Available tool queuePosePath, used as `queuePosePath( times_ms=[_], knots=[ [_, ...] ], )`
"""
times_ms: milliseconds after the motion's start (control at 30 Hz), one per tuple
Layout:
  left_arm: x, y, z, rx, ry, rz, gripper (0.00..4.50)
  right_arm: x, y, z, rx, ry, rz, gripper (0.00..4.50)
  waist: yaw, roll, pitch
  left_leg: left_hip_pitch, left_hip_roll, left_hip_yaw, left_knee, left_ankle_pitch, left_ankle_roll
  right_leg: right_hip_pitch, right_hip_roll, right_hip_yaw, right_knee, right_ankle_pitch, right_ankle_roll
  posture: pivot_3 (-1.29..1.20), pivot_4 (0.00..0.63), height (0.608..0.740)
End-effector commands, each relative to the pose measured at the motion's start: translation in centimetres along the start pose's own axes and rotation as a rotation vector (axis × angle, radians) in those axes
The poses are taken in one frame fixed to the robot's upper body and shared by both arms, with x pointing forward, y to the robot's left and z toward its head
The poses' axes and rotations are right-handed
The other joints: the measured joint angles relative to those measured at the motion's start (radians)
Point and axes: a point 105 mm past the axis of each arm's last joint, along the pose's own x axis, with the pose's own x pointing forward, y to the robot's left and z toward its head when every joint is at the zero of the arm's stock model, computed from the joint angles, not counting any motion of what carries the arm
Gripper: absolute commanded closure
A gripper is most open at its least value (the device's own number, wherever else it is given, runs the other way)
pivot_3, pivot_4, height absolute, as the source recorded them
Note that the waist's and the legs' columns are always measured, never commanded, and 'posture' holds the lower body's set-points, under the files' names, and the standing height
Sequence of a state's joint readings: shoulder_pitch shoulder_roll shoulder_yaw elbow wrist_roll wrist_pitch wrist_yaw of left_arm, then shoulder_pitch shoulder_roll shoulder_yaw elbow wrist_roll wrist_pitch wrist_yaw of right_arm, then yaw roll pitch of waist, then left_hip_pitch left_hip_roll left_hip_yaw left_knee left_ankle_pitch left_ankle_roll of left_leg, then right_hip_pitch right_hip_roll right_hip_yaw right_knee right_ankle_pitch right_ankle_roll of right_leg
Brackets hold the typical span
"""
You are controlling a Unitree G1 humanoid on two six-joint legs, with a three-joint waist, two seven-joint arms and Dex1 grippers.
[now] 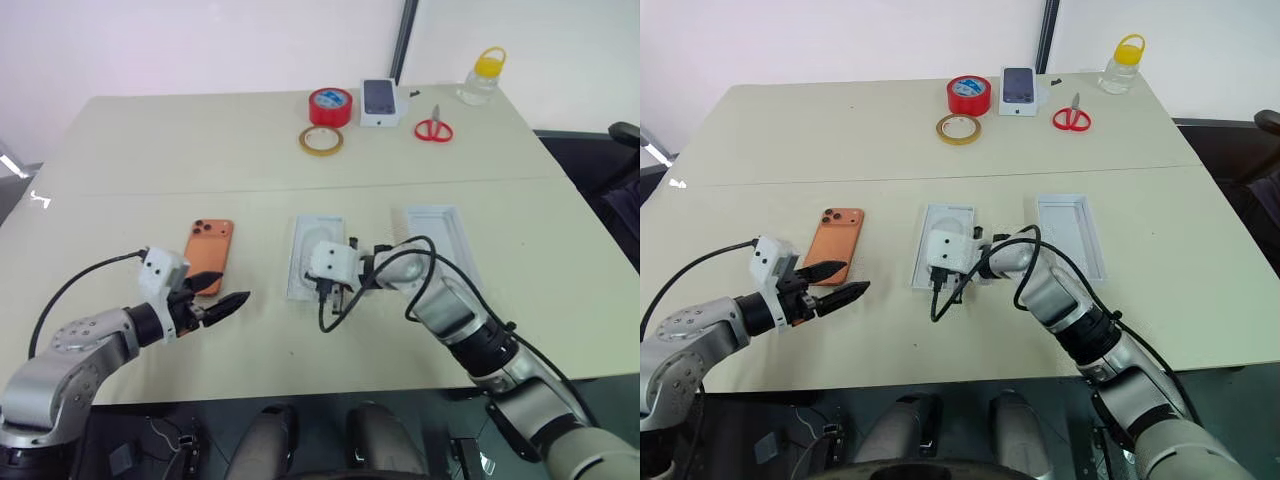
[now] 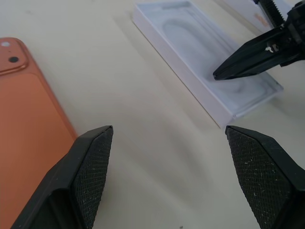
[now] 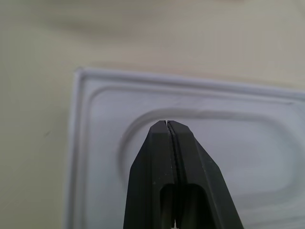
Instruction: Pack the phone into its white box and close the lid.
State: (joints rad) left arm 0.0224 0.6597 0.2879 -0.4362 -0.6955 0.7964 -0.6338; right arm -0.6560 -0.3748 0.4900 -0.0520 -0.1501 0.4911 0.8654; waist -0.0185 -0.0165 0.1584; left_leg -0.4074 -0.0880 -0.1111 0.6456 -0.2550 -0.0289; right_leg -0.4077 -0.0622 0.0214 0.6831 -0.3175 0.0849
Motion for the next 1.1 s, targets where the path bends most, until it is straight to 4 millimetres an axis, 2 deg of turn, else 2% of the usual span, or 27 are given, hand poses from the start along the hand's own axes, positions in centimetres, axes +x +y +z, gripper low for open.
queuePosePath(
  times_ms=[33,100,267,367,533,700,867,1100],
  knots=[
    [-0.9,2.3,2.1,-0.076,-0.089,0.114,0.51,-0.8,-2.0,2.7,-0.025,-0.079,-0.073,4.47,0.001,0.0,0.0,0.0,0.0,0.0,0.0,0.0,0.0,0.0,0.0,0.0,0.0,0.0,0.0,0.0,0.15,0.74],
    [-1.6,5.0,2.7,-0.195,-0.133,0.254,0.01,-0.2,-2.5,3.9,-0.026,-0.103,-0.091,4.5,0.001,0.0,0.0,0.0,0.0,0.0,0.0,0.0,0.0,0.0,0.0,0.0,0.0,0.0,0.0,0.0,0.15,0.74],
    [-2.2,9.4,2.8,-0.4,-0.116,0.516,0.01,2.9,-2.3,5.1,-0.047,-0.083,-0.119,4.5,-0.005,-0.001,0.0,0.0,0.0,0.0,0.0,0.0,0.0,-0.001,0.0,-0.001,0.002,0.0,0.0,0.0,0.15,0.74],
    [-2.1,10.7,2.3,-0.492,-0.039,0.577,0.01,4.9,-1.5,5.0,-0.037,-0.041,-0.095,4.5,-0.003,-0.002,-0.001,0.0,0.0,-0.001,0.001,0.0,-0.001,0.0,0.0,-0.001,0.002,0.0,0.0,0.0,0.15,0.74],
    [-0.6,10.1,1.3,-0.523,0.14,0.512,0.01,7.4,-0.2,5.5,-0.052,0.007,-0.059,4.5,-0.011,-0.002,-0.001,0.0,-0.001,-0.001,0.001,0.001,-0.001,-0.001,0.0,-0.001,0.002,0.0,0.0,0.0,0.15,0.74],
    [0.5,9.4,0.2,-0.52,0.235,0.454,0.01,8.6,1.0,6.1,-0.071,0.008,-0.008,4.5,-0.025,-0.002,-0.001,0.0,-0.001,-0.001,0.001,0.001,-0.002,-0.001,0.0,-0.001,0.003,0.0,0.0,0.0,0.15,0.74],
    [2.9,6.2,-0.7,-0.514,0.316,0.288,0.01,8.8,1.6,6.4,-0.08,-0.003,0.02,4.5,-0.022,-0.001,-0.002,0.0,-0.001,-0.002,0.001,0.001,-0.002,-0.001,0.0,-0.001,0.004,0.0,0.0,0.0,0.15,0.74],
    [4.6,3.2,-0.6,-0.573,0.305,0.154,0.01,8.1,1.4,5.6,-0.088,0.004,0.018,4.5,-0.016,-0.001,-0.003,0.001,-0.002,-0.002,0.002,0.001,-0.002,0.0,-0.001,-0.002,0.003,0.0,0.0,0.0,0.15,0.74]
  ],
)
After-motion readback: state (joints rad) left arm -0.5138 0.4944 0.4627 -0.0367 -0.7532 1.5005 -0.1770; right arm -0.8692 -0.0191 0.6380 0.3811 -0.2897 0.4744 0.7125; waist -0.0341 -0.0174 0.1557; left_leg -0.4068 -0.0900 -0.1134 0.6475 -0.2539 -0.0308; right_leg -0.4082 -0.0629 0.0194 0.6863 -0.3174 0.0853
